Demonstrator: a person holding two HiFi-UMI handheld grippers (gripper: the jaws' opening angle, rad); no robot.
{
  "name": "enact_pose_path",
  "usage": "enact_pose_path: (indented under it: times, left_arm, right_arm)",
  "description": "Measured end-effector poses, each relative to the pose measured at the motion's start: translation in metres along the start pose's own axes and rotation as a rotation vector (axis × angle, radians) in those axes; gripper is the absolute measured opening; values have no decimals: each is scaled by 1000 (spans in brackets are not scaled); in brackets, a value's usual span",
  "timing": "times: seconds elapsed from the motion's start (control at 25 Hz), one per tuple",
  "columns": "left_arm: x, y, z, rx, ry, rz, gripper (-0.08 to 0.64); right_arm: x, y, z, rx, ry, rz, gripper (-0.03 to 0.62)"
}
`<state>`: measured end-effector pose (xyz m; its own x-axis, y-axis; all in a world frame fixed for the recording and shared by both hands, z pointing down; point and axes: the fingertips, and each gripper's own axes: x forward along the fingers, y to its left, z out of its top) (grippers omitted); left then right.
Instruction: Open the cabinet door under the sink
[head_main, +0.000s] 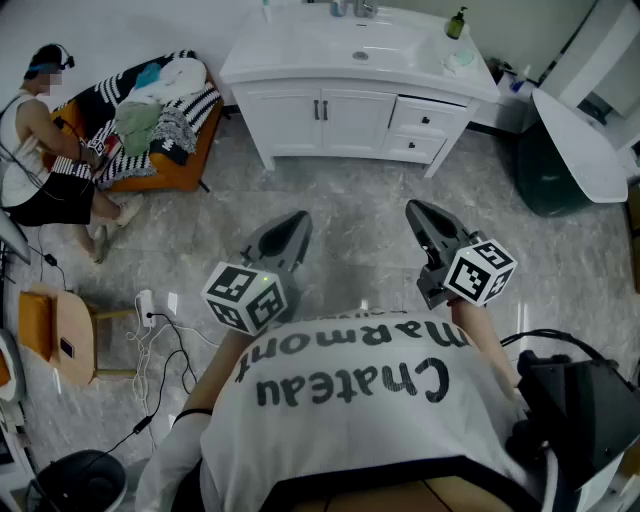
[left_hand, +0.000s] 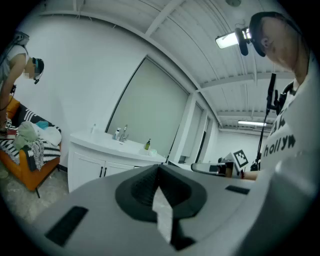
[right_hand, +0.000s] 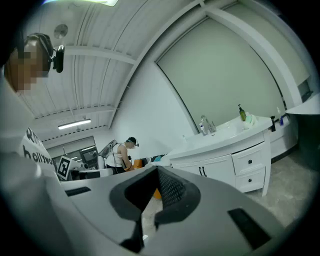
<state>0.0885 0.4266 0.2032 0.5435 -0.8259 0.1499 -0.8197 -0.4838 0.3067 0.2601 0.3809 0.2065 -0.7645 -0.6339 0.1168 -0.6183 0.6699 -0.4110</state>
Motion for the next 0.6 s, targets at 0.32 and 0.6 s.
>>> enact_pose_path:
  times: [0.32,0.6]
  left_arm:
    - [2,7,2,0,-7,6,9]
    - [2,10,13,3,-53,-23,9]
  right_arm:
    - [7,-1,-2,5,8,5,9]
    - [20,0,6,-5,-6,21,9]
